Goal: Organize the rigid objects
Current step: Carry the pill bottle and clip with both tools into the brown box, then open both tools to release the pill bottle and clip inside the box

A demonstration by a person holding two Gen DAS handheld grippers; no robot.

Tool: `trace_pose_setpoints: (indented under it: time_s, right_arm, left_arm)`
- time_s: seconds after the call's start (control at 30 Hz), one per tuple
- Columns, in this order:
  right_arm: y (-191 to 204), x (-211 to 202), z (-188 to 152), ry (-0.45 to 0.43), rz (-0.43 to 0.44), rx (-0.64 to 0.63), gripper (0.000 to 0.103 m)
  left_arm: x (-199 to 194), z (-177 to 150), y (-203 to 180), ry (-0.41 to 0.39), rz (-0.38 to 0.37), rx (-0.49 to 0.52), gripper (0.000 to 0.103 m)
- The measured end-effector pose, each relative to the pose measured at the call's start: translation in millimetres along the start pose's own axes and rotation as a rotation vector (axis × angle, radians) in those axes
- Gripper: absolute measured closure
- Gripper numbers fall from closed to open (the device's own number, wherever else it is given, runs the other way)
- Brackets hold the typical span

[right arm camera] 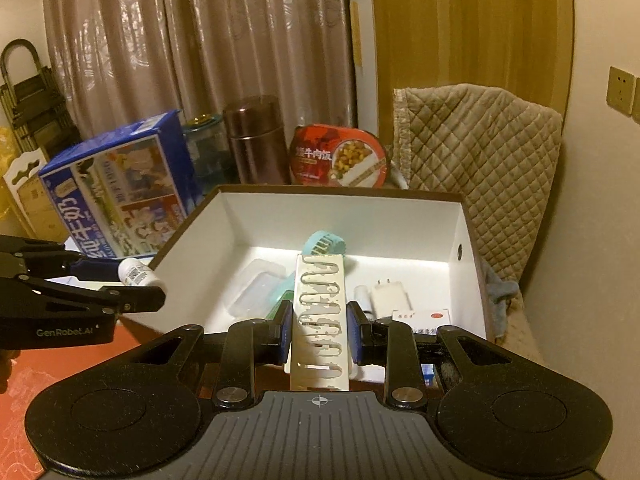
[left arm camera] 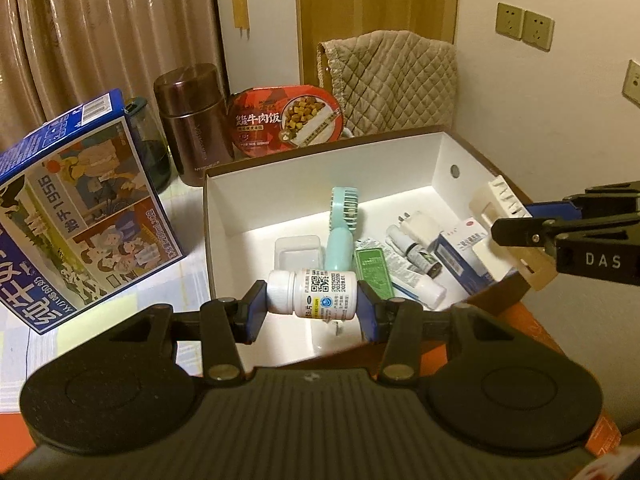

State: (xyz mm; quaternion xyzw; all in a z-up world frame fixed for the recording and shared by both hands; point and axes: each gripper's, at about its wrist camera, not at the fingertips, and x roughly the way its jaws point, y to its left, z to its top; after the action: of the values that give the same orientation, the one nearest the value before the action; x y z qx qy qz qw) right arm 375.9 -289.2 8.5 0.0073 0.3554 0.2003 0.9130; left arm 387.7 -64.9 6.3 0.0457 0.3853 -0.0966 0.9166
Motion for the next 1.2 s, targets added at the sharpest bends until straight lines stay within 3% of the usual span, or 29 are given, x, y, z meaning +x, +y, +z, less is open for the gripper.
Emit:
trace_pose_setpoints:
  time_s: [0.63, 1.2]
  right_arm:
    - [-24.9, 64.6, 5.4, 0.100, 0.002, 0.034, 0.078]
    - [-27.9, 89.0, 1.9, 0.154, 0.034, 0.068, 0.078]
  left_arm:
    - [66.8, 7.9, 18.4, 0.152, 0.022, 0.014, 0.060]
    - [84.7, 11.2, 21.1, 0.185, 0.020, 0.009, 0.060]
